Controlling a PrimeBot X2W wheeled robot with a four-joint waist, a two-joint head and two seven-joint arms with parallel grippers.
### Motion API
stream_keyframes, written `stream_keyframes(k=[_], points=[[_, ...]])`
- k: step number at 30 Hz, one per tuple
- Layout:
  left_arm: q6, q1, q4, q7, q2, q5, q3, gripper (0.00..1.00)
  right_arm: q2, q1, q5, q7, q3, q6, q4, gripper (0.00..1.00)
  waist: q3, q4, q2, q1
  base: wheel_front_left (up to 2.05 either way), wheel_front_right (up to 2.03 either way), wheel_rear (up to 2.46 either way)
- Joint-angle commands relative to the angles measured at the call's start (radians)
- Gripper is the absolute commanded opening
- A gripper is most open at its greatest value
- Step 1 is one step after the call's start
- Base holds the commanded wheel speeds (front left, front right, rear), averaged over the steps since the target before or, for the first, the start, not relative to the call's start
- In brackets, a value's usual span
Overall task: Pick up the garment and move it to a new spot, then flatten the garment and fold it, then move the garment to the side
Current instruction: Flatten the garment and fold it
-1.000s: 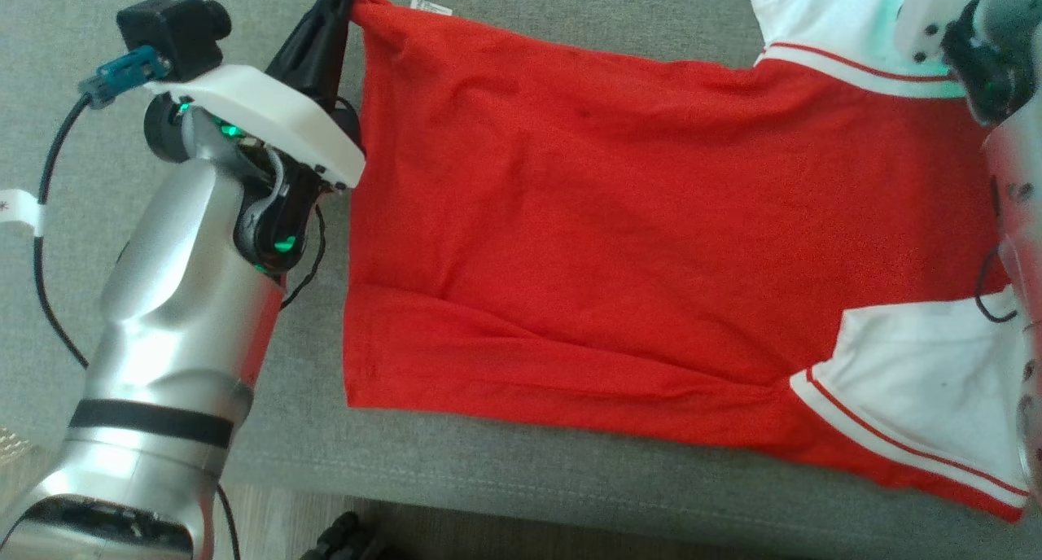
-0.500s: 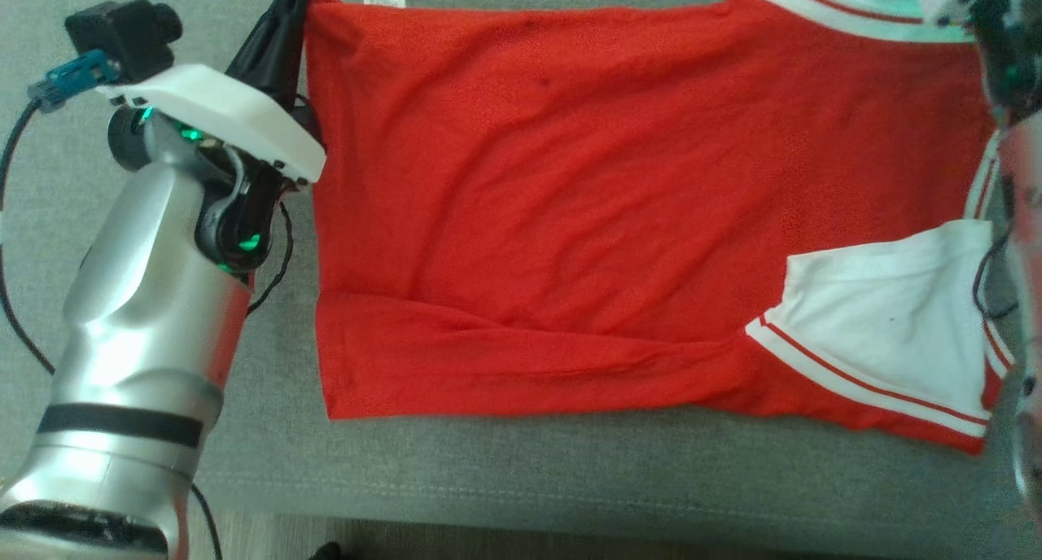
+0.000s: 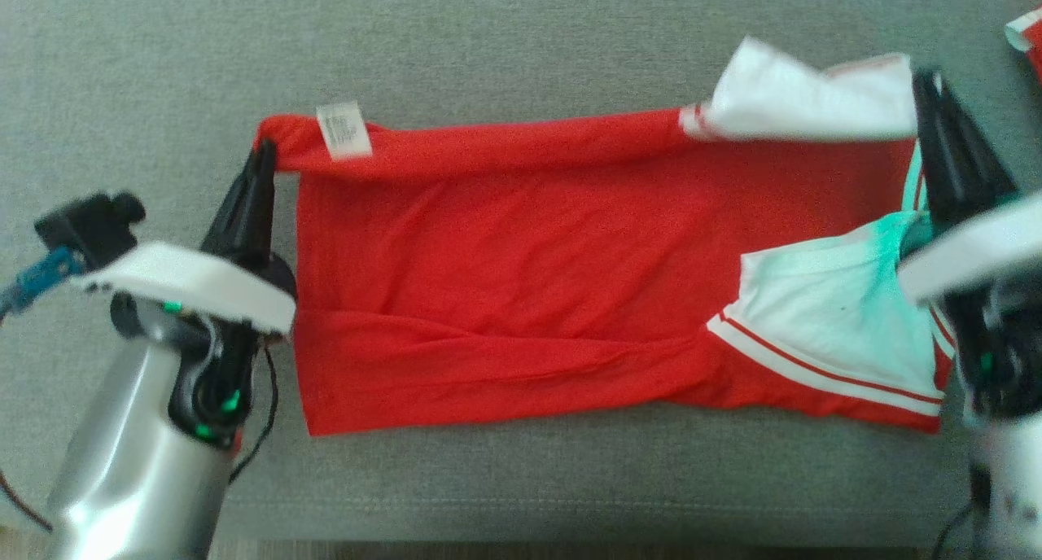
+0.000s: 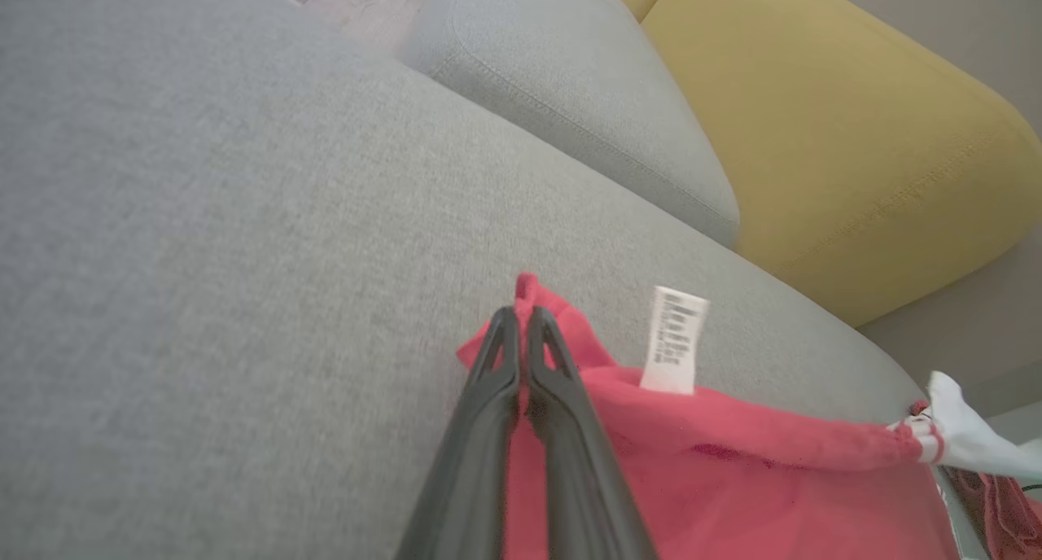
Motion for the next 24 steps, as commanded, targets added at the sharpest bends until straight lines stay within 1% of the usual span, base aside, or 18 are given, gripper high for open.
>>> stream_keyframes(k=[1, 5, 9, 13, 17, 18, 19, 20, 21, 23, 24], points=[[0.015, 0.018, -0.071, -0.002, 0.045, -0.005, 0.049, 0.00, 0.031, 0.048, 0.017, 0.016, -0.008, -0.001, -0.101, 0.00, -0.001, -0.006, -0.0001, 0.0000, 0.00, 0.00, 0.00], [0.055, 0.118, -0.176, 0.002, 0.053, -0.025, 0.069, 0.00, 0.097, 0.217, 0.030, 0.050, -0.062, -0.001, -0.261, 0.00, 0.000, -0.014, -0.0001, 0.0000, 0.00, 0.00, 0.00], [0.084, 0.193, -0.242, 0.009, 0.058, -0.037, 0.078, 0.00, 0.137, 0.357, 0.050, 0.071, -0.099, -0.001, -0.353, 0.00, -0.003, -0.019, -0.0001, 0.0000, 0.00, 0.00, 0.00], [0.102, 0.243, -0.271, 0.015, 0.060, -0.044, 0.079, 0.00, 0.149, 0.435, 0.069, 0.072, -0.110, -0.001, -0.370, 0.00, -0.007, -0.027, -0.0001, 0.0000, 0.00, 0.00, 0.00], [0.118, 0.290, -0.266, 0.031, 0.064, -0.039, 0.063, 0.00, 0.152, 0.482, 0.057, 0.060, -0.094, -0.001, -0.344, 0.00, -0.010, -0.035, -0.0001, 0.0000, 0.00, 0.00, 0.00], [0.119, 0.297, -0.258, 0.035, 0.060, -0.042, 0.058, 0.05, 0.153, 0.487, 0.063, 0.057, -0.088, -0.001, -0.328, 0.00, -0.012, -0.036, -0.0001, 0.0000, 0.00, 0.00, 0.00], [0.122, 0.303, -0.249, 0.037, 0.057, -0.042, 0.054, 0.36, 0.153, 0.489, 0.058, 0.051, -0.080, -0.001, -0.316, 0.11, -0.013, -0.038, -0.0001, 0.0000, 0.00, 0.00, 0.00], [0.126, 0.308, -0.238, 0.037, 0.055, -0.037, 0.048, 1.00, 0.153, 0.487, 0.046, 0.037, -0.076, -0.001, -0.306, 0.84, -0.016, -0.038, -0.0001, 0.0000, 0.00, 0.00, 0.00], [0.134, 0.311, -0.215, 0.020, 0.057, -0.010, 0.037, 1.00, 0.153, 0.482, 0.007, 0.008, -0.059, -0.001, -0.295, 1.00, -0.021, -0.037, -0.0001, 0.0000, 0.00, 0.00, 0.00], [0.134, 0.312, -0.204, -0.014, 0.043, 0.004, 0.034, 1.00, 0.153, 0.470, -0.039, -0.047, -0.045, -0.001, -0.294, 1.00, -0.027, -0.037, -0.0001, 0.0000, 0.00, 0.00, 0.00], [0.140, 0.309, -0.200, -0.040, 0.046, 0.033, 0.029, 1.00, 0.153, 0.464, -0.070, -0.079, -0.040, -0.001, -0.295, 1.00, -0.032, -0.035, -0.0001, 0.0000, 0.00, 0.00, 0.00]])
